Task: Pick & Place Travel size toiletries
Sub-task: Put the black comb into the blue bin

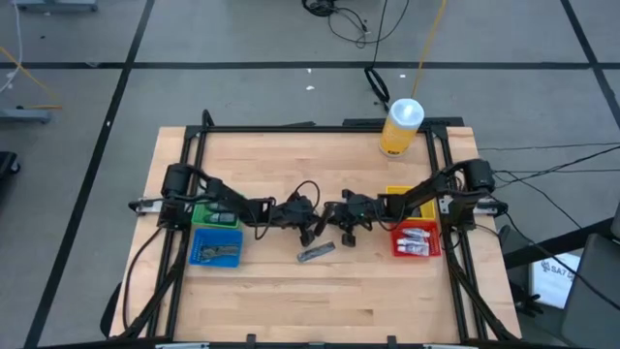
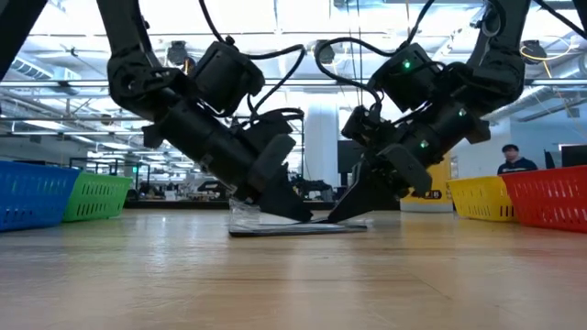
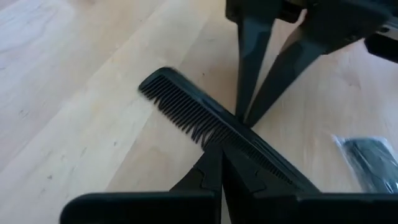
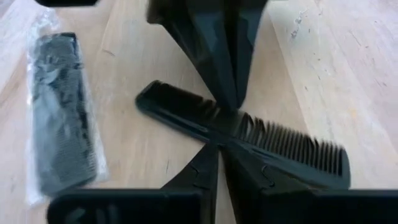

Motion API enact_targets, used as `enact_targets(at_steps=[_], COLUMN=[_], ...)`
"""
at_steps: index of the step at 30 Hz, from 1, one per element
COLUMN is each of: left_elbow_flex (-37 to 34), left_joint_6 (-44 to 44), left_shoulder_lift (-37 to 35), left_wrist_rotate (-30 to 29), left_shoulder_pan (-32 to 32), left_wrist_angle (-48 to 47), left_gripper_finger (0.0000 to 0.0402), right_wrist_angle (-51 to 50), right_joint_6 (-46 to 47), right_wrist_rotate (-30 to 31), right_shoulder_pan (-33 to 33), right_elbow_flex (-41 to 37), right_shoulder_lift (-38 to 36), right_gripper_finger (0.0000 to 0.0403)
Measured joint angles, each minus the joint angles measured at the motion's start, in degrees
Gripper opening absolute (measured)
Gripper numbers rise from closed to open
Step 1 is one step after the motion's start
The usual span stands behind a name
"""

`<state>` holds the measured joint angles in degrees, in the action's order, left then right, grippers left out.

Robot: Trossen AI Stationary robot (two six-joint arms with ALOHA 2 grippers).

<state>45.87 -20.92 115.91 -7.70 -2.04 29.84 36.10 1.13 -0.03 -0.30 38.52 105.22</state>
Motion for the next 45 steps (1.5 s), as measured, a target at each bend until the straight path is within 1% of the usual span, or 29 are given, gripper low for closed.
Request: enact_targets(at_steps=[3, 5, 8, 10, 14, 17, 19, 22, 25, 30, 39, 45], left_elbow_flex=[0.15, 0.15, 0.08, 0.06, 0.01, -0.14, -0.32, -0.03, 1.59, 3.83, 4.21, 3.88], left_joint_6=[-0.46, -0.75, -1.25, -1.25, -1.25, -0.85, -0.70, -0.30, 0.65, 1.13, -0.18, 1.24], left_shoulder_lift=[1.21, 1.69, 2.00, 2.00, 2.00, 0.10, -1.51, -4.04, -3.72, 0.63, 2.37, -0.29], left_wrist_rotate=[1.25, 2.84, 3.84, 3.86, 4.08, 4.03, 3.54, 3.47, 3.10, 0.09, -0.20, -2.58], left_shoulder_pan=[0.75, 1.22, 1.58, 1.66, 1.54, 1.38, 1.19, 1.11, 1.15, 1.38, 1.85, 1.72], left_wrist_angle=[0.71, 1.47, 2.16, 2.24, 2.44, 2.56, 3.00, 3.58, 4.25, 4.29, 1.62, 2.22], left_gripper_finger=[0.0002, 0.0004, 0.0002, 0.0003, 0.0006, 0.0002, 0.0004, 0.0001, 0.0002, 0.0002, 0.0002, 0.0002], right_wrist_angle=[-3.77, -6.57, -10.07, -13.07, -15.40, -19.20, -20.25, -20.65, -20.26, -19.65, -20.59, -20.55], right_joint_6=[-0.31, 0.04, 2.13, 3.27, 4.64, 3.93, 3.81, 3.78, 3.09, 2.73, 2.49, 2.27], right_wrist_rotate=[0.65, 2.07, 4.84, 4.88, 4.89, 7.67, 8.85, 8.74, 7.39, 7.30, 7.35, 7.40], right_shoulder_pan=[0.02, 0.04, 0.02, -0.18, -0.49, -0.50, -0.53, -0.55, -0.54, -0.50, -0.48, -0.48], right_elbow_flex=[0.00, 0.00, 0.13, -0.01, 0.11, 0.02, 0.02, 0.00, 0.00, 0.00, 0.04, 0.02], right_shoulder_lift=[-2.82, -5.36, -8.30, -9.33, -9.65, -9.59, -9.61, -9.61, -9.39, -9.28, -9.35, -9.35], right_gripper_finger=[0.0033, 0.0047, 0.0081, 0.0108, 0.0164, 0.0199, 0.0217, 0.0236, 0.0244, 0.0240, 0.0240, 0.0242])
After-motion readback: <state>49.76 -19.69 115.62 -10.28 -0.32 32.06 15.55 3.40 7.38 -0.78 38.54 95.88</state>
